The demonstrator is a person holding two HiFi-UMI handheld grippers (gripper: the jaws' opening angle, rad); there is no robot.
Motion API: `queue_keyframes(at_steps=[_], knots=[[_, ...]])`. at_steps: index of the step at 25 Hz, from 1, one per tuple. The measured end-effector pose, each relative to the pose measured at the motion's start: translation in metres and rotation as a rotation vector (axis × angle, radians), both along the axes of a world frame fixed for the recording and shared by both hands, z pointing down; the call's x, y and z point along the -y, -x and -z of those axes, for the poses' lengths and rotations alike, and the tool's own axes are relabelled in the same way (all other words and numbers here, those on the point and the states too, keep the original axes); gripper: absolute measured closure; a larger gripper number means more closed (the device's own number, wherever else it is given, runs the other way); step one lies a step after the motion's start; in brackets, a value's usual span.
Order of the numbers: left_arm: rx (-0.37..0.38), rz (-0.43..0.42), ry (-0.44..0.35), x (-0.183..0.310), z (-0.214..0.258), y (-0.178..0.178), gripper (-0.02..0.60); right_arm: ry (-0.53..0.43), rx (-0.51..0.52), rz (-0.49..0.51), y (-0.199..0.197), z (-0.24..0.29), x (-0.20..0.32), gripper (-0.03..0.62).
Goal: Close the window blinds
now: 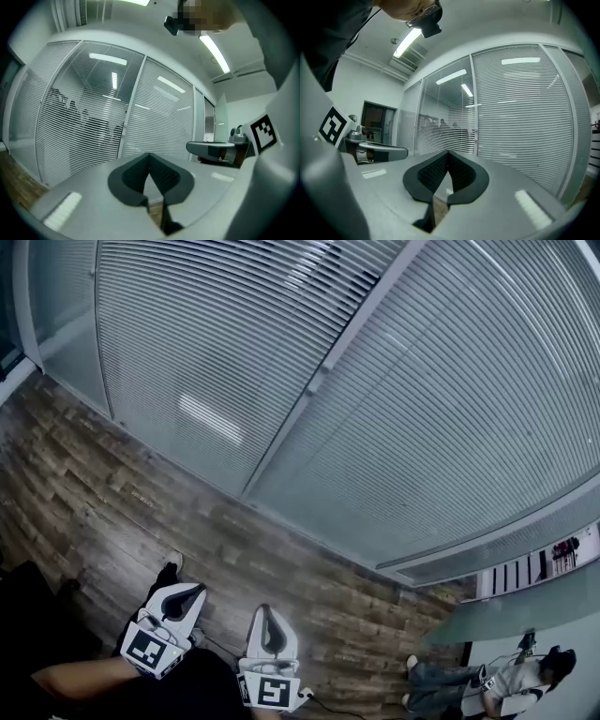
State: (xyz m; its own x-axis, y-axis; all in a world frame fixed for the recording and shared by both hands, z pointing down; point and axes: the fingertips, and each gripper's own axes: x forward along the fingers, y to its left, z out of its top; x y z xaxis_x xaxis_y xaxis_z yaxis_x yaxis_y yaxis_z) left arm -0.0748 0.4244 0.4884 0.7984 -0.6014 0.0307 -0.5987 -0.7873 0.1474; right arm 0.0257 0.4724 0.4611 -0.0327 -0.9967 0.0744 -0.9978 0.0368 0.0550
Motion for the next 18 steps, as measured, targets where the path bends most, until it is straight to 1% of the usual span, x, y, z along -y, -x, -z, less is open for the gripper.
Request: queue_keyframes(at_steps=[2,4,7,10,12,15,18], knots=[[-0.005,0.010,0.003,0.012,0.001,-0.003,0.580,-0.003,0.004,-0.001,-0.005,0.000,0.010,0.593],[-0.007,0.017,0.006,0.025,0.003,-0.008,0.580,-0.037,0.006,-0.008,-0.012,0.007,0.020,0.592],[-0.007,-0.028,0.008,0.044,0.004,-0.027,0.580,-0.076,-0.026,-0.021,-0.024,0.018,0.041,0.592],[-0.013,-0.086,0.016,0.067,0.002,-0.048,0.580,-0.066,-0.028,-0.021,-0.031,0.023,0.071,0.592],[-0.015,-0.115,0.021,0.091,0.008,-0.064,0.580,-0.043,-0.037,-0.036,-0.041,0.023,0.096,0.592],[-0.019,-0.135,0.021,0.135,0.019,-0.083,0.580,-0.014,-0.059,-0.057,-0.061,0.025,0.142,0.592],[-0.016,-0.140,0.023,0.185,0.019,-0.087,0.580,-0.009,-0.064,-0.093,-0.073,0.028,0.192,0.592]])
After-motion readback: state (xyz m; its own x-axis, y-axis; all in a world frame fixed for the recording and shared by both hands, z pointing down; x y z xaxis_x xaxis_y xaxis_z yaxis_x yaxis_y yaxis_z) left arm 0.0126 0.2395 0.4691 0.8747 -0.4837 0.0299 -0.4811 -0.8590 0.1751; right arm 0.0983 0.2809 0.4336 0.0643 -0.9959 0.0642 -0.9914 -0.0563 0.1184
